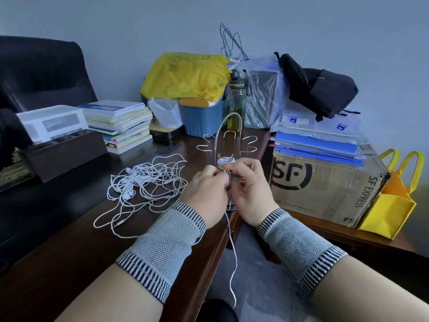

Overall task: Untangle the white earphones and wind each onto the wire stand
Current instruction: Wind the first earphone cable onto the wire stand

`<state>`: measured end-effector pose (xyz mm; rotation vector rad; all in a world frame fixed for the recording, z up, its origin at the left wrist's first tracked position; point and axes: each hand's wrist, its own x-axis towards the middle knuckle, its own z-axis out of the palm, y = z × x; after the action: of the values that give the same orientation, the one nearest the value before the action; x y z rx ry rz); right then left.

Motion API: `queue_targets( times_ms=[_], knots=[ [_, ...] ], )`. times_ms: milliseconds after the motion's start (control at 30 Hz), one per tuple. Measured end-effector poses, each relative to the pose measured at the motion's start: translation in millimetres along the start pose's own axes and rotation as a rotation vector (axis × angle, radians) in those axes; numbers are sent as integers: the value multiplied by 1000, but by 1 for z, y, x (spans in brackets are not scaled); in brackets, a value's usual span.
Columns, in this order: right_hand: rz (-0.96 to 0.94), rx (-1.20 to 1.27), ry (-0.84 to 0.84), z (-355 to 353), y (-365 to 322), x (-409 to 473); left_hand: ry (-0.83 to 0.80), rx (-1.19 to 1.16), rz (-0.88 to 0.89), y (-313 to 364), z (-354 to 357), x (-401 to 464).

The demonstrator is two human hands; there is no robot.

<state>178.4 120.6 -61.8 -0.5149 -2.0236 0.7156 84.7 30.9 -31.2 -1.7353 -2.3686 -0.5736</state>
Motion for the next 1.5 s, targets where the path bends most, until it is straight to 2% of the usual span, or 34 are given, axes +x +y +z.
queue_targets(
  times_ms=[133, 267, 333, 400, 467, 533, 600, 700, 800, 933, 1033, 1367, 1500],
  knots=[
    [-4, -2, 11, 2, 4, 6, 2, 60, 1, 1, -6, 0],
    [51, -4, 40, 2, 4, 13, 96, -47, -88, 2, -18, 1],
    [124, 55, 78, 0, 3, 15, 53, -288, -199, -2, -22, 1],
    [221, 159, 97, -3, -1, 16, -26, -638, -295, -9, -24, 1],
    [333, 301, 82, -8, -9, 14, -57, -943, -321, -14, -28, 0],
    [418, 422, 73, -10, -13, 14, -16, -1086, -276, -16, -32, 2],
    [466, 487, 89, -10, -15, 15, 55, -1131, -242, -15, -31, 7],
    [529, 522, 111, -7, -17, 20, 184, -1065, -283, -11, -27, 20],
    [582, 474, 143, -2, -12, 27, 267, -808, -343, -6, -25, 31],
    [640, 414, 181, -1, -14, 37, 210, -394, -340, -4, -22, 38],
    [654, 325, 194, -3, -15, 42, 154, -237, -354, -6, -20, 40],
    [631, 202, 171, -7, -14, 47, 39, -258, -359, -6, -4, 34],
    [618, 276, 201, -5, -10, 44, 15, -254, -345, -6, 0, 23]
  ],
)
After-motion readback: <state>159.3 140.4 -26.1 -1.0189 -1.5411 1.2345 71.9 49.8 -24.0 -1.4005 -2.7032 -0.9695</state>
